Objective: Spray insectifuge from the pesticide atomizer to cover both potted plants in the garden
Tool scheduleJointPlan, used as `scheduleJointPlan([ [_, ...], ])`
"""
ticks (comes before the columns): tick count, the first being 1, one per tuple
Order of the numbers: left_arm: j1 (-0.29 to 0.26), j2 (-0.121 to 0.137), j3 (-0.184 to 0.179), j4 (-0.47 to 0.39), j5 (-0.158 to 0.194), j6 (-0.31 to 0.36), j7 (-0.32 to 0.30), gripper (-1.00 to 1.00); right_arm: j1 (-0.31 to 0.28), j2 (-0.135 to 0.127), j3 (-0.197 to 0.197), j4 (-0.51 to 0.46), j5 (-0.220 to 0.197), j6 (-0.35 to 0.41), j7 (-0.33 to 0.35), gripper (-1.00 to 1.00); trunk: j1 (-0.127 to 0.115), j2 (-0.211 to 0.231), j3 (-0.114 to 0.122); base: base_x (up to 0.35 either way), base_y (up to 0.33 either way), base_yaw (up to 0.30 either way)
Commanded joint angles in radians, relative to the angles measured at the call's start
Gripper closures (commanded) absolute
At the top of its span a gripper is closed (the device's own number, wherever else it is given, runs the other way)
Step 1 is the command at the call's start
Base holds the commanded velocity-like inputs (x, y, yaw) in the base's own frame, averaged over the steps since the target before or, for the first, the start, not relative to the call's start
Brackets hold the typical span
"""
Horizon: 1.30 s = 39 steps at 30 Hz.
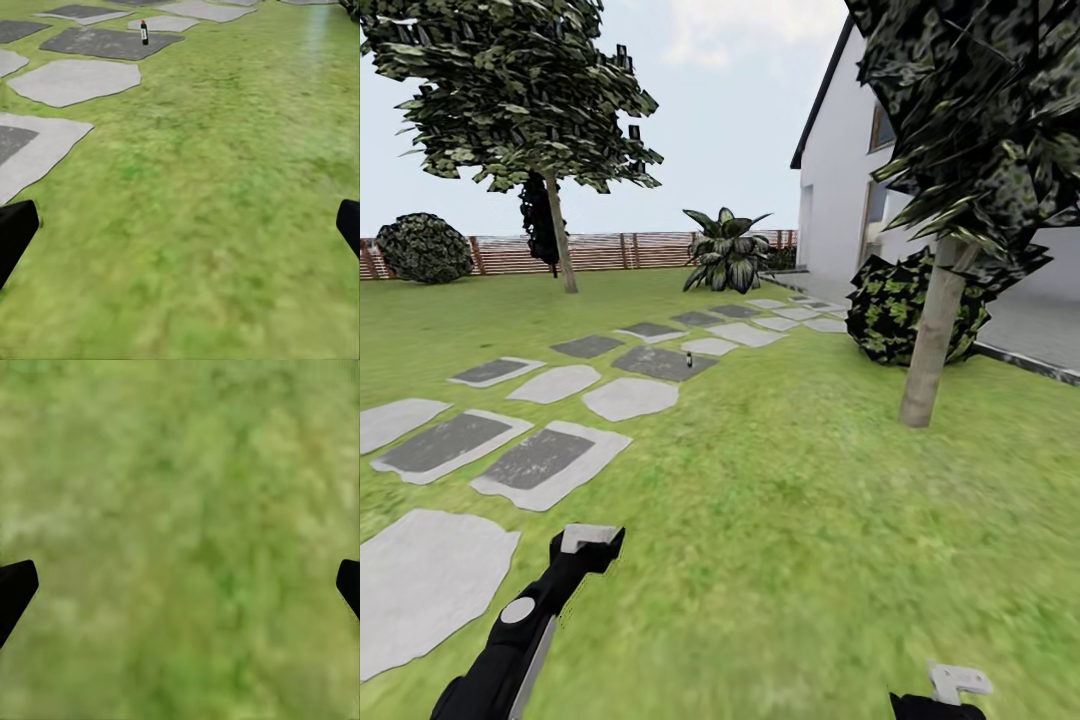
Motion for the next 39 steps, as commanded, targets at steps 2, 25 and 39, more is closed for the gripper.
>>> scheduleJointPlan([
  [2, 0.000, 0.000, 0.013, -0.002, -0.008, 0.005, -0.007, -1.00, 0.000, 0.000, -0.001, -0.001, -0.006, 0.005, 0.000, -1.00, 0.000, 0.000, -0.001, 0.339, 0.000, 0.000],
  [25, 0.000, 0.001, 0.018, -0.002, -0.009, 0.005, -0.007, -1.00, 0.000, 0.000, -0.003, -0.001, -0.006, 0.005, 0.000, -1.00, 0.000, 0.000, -0.001, 0.339, 0.000, 0.000],
  [39, 0.000, 0.001, 0.018, -0.002, -0.009, 0.005, -0.008, -1.00, 0.000, 0.000, -0.003, -0.001, -0.004, 0.005, -0.001, -1.00, 0.000, 0.000, -0.001, 0.339, 0.000, 0.000],
])
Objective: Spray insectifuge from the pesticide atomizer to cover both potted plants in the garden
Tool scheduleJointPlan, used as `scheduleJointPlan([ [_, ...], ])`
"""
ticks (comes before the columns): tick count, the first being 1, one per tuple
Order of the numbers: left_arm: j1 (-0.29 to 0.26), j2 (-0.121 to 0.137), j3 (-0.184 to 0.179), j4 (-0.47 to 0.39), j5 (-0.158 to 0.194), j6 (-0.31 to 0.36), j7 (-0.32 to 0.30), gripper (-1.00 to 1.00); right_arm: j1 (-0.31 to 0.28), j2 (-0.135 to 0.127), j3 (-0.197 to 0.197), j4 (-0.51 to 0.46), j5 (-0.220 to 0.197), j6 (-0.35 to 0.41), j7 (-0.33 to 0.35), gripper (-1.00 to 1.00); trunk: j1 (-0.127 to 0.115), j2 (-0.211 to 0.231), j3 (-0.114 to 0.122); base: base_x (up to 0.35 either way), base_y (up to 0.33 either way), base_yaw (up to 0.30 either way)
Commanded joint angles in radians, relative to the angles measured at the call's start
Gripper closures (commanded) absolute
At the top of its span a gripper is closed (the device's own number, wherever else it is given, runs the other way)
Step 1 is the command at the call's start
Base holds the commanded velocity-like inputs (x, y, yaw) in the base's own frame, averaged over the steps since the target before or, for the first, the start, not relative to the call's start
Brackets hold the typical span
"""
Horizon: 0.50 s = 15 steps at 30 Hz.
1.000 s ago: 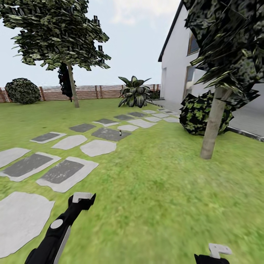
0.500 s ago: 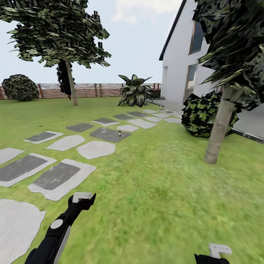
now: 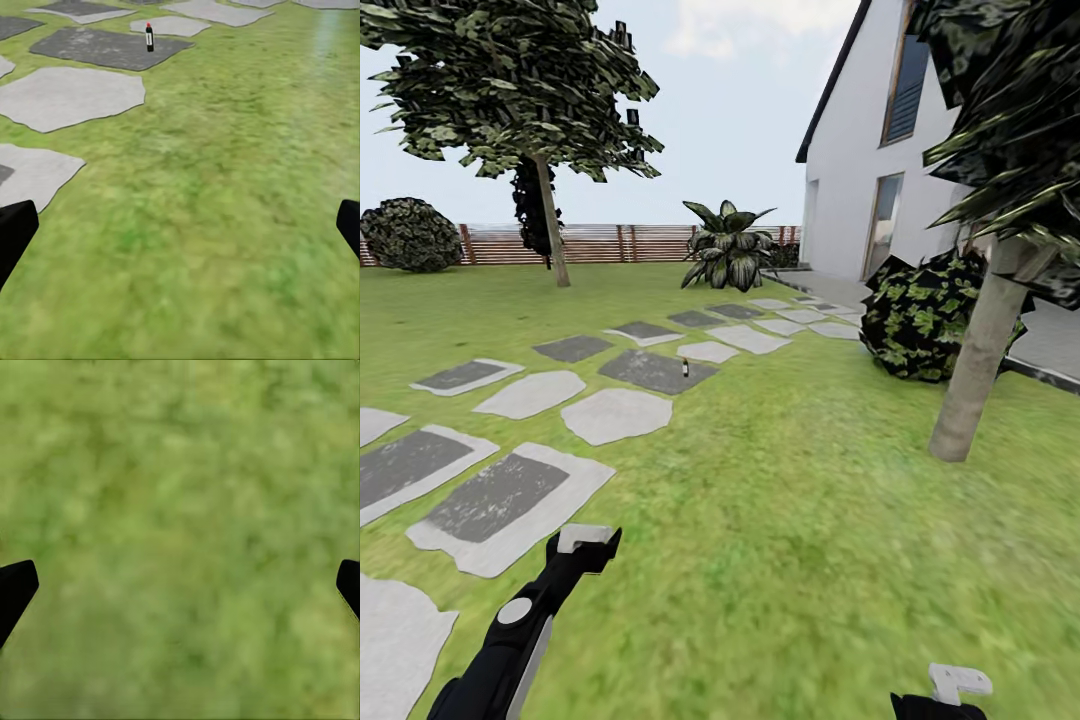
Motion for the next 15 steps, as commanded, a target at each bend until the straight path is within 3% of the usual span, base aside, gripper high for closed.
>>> scheduleJointPlan([
  [1, 0.000, -0.001, 0.003, -0.002, -0.008, 0.005, -0.007, -1.00, 0.000, 0.000, -0.001, -0.001, -0.006, 0.005, 0.000, -1.00, 0.000, 0.000, -0.001, 0.339, 0.000, 0.000],
  [15, 0.000, -0.001, 0.003, -0.002, -0.008, 0.005, -0.007, -1.00, 0.000, 0.000, 0.001, -0.001, -0.006, 0.005, 0.000, -1.00, 0.000, 0.000, -0.001, 0.339, 0.000, 0.000],
])
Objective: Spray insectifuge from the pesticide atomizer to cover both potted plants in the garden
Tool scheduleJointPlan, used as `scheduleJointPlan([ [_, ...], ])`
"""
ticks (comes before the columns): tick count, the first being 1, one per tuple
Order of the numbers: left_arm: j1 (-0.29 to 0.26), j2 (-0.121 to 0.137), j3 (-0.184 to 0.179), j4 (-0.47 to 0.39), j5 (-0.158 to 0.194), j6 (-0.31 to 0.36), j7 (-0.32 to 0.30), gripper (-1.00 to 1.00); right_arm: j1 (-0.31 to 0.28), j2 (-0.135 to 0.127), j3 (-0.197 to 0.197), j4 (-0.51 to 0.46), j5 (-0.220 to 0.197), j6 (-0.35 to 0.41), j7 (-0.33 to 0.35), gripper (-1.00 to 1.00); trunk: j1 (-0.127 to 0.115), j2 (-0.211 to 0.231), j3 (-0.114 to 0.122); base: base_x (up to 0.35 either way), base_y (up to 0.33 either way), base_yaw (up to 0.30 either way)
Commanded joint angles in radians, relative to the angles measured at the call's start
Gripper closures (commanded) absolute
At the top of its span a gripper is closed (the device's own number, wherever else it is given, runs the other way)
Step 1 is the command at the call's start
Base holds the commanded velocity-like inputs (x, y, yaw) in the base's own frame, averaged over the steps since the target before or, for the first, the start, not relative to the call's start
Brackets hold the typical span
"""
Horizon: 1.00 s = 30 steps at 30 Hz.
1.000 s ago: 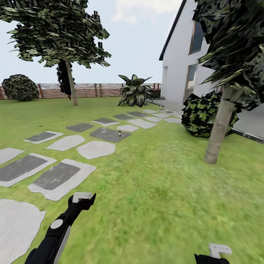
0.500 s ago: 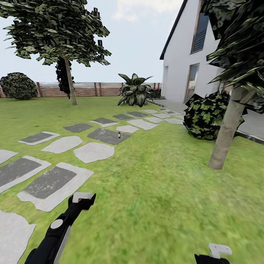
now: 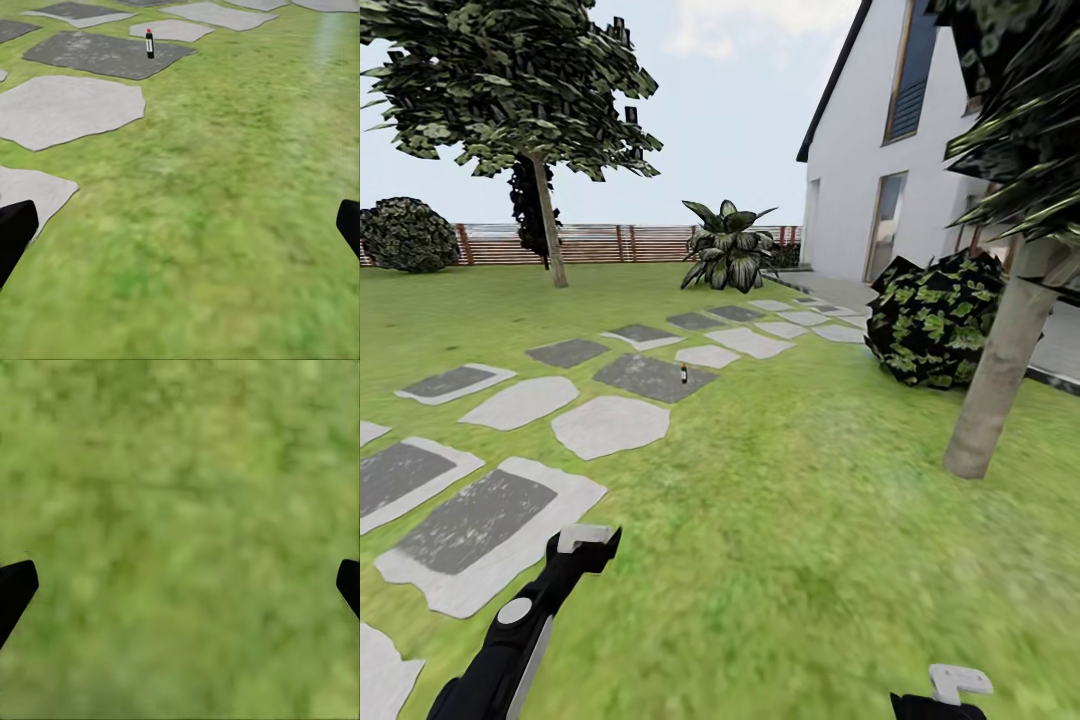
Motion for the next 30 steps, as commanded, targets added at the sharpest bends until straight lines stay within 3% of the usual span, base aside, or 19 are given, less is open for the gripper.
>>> scheduleJointPlan([
  [1, 0.000, -0.001, 0.003, -0.002, -0.008, 0.005, -0.007, -1.00, 0.000, 0.000, 0.000, -0.001, -0.006, 0.005, 0.000, -1.00, 0.000, 0.000, -0.001, 0.339, 0.000, 0.000],
  [30, 0.000, -0.001, 0.003, -0.002, -0.008, 0.005, -0.007, -1.00, 0.000, 0.000, -0.001, -0.003, -0.006, 0.006, -0.001, -1.00, 0.000, 0.000, -0.001, 0.339, 0.025, 0.000],
])
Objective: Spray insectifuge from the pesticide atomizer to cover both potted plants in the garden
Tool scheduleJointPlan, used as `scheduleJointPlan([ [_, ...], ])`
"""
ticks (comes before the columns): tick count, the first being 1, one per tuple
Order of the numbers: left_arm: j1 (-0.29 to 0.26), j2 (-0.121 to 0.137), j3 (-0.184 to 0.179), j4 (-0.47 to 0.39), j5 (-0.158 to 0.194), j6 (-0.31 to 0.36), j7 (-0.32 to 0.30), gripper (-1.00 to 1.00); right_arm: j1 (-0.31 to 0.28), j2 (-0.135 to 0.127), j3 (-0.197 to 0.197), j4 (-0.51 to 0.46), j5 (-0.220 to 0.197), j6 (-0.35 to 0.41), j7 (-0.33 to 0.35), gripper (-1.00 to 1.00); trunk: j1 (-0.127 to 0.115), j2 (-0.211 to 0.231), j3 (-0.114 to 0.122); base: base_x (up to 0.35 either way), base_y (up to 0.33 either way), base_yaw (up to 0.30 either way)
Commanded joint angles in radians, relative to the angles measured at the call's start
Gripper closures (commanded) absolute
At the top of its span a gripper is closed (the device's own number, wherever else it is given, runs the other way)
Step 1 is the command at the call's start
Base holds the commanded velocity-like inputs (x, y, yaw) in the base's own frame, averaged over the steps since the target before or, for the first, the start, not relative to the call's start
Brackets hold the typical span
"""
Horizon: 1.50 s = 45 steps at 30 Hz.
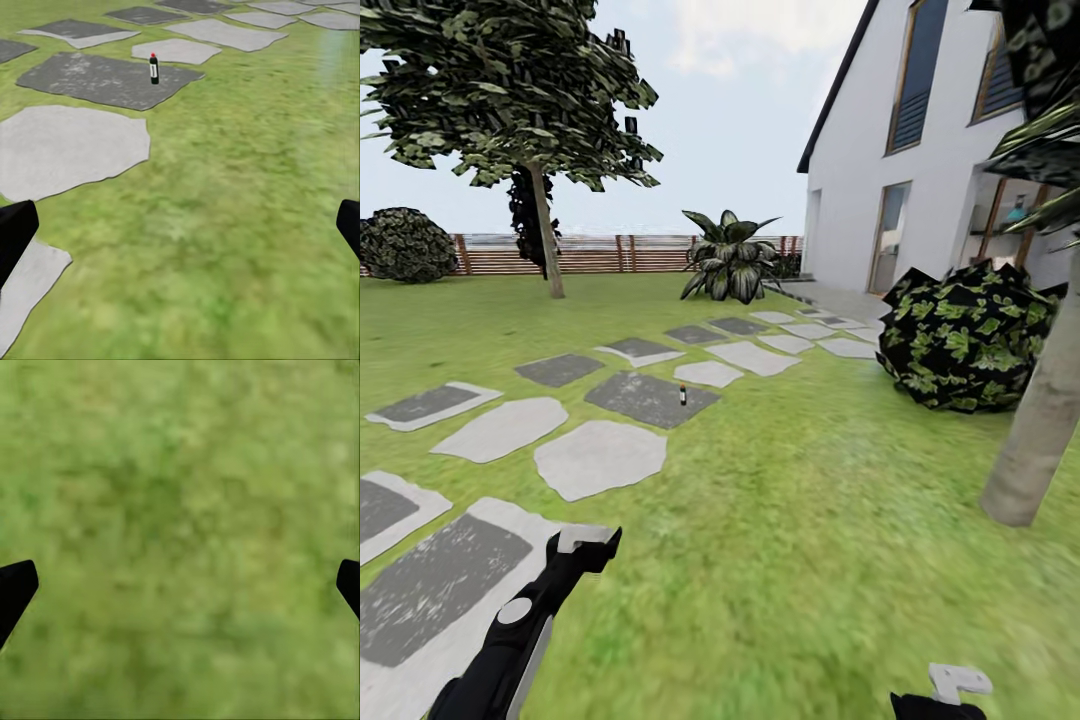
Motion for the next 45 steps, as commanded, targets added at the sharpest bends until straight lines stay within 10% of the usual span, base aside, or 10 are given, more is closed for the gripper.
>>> scheduleJointPlan([
  [1, 0.000, -0.001, 0.003, -0.002, -0.008, 0.004, -0.007, -1.00, 0.000, 0.000, -0.001, -0.002, -0.006, 0.005, 0.000, -1.00, 0.000, 0.000, -0.001, 0.338, 0.151, 0.000],
  [45, 0.000, -0.001, 0.003, -0.002, -0.008, 0.004, -0.007, -1.00, 0.000, 0.000, -0.001, -0.002, -0.006, 0.005, 0.000, -1.00, 0.000, 0.000, -0.001, 0.331, 0.178, 0.000],
])
